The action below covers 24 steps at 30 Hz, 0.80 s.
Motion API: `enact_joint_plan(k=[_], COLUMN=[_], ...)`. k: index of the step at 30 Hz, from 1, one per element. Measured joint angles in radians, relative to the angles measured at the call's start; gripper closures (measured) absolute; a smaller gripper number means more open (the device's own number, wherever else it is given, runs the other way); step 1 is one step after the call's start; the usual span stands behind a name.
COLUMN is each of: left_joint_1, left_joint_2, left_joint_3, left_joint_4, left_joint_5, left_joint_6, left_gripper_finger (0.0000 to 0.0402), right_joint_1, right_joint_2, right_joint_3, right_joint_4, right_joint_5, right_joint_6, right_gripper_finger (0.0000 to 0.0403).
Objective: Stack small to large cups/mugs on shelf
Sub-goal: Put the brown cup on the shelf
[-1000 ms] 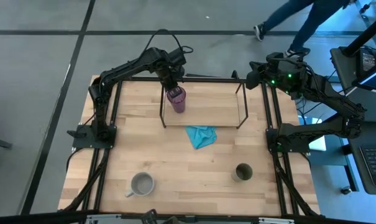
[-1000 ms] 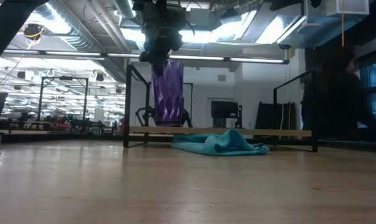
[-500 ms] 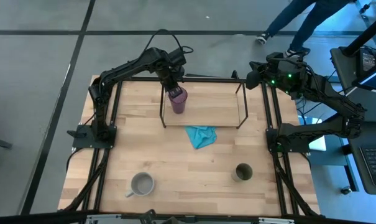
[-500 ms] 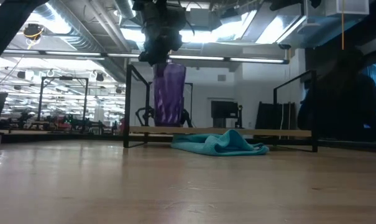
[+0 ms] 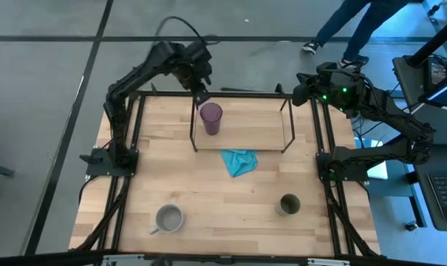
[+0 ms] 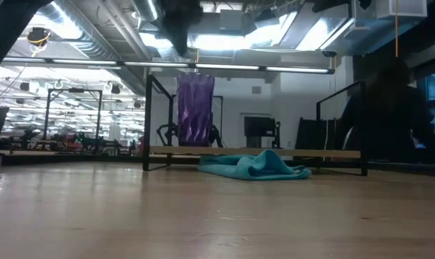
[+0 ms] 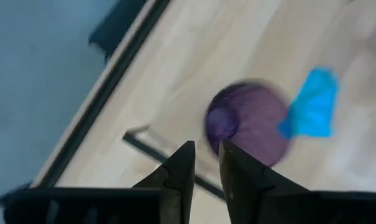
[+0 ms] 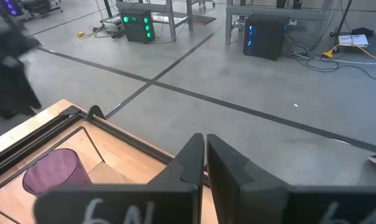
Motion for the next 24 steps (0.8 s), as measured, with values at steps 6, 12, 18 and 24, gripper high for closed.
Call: enact_joint_plan(k=[6, 12, 18, 24], left_joint_1=[-0.082, -0.256, -0.372, -0.414], left_joint_2=[-0.197, -0.399, -0.524, -0.596], left_joint_3=[-0.020, -0.150, -0.331, -0.496], left_joint_4=[-0.002, -0.001, 0.000, 0.058], left_joint_5=[0.128, -0.134, -0.314, -0.401], left_joint_6=[-0.037, -0.218, -0.392, -0.416], left_gripper_finger=[0.0342, 0.0343, 0.0343, 0.0343], right_joint_1=[0.000, 0.000, 0.001, 0.086], right_joint_2=[0.000, 0.000, 0.000, 0.005], right_joint_3=[0.000, 0.000, 0.000, -0.077], right_joint_4=[-0.015, -0.061, -0.242, -0.414], right_joint_5=[-0.007, -0.061, -0.432, -0.614], right_joint_6=[0.000, 0.015, 0.199, 0.388], right_gripper_finger=[0.0381, 0.0381, 0.0381, 0.0381])
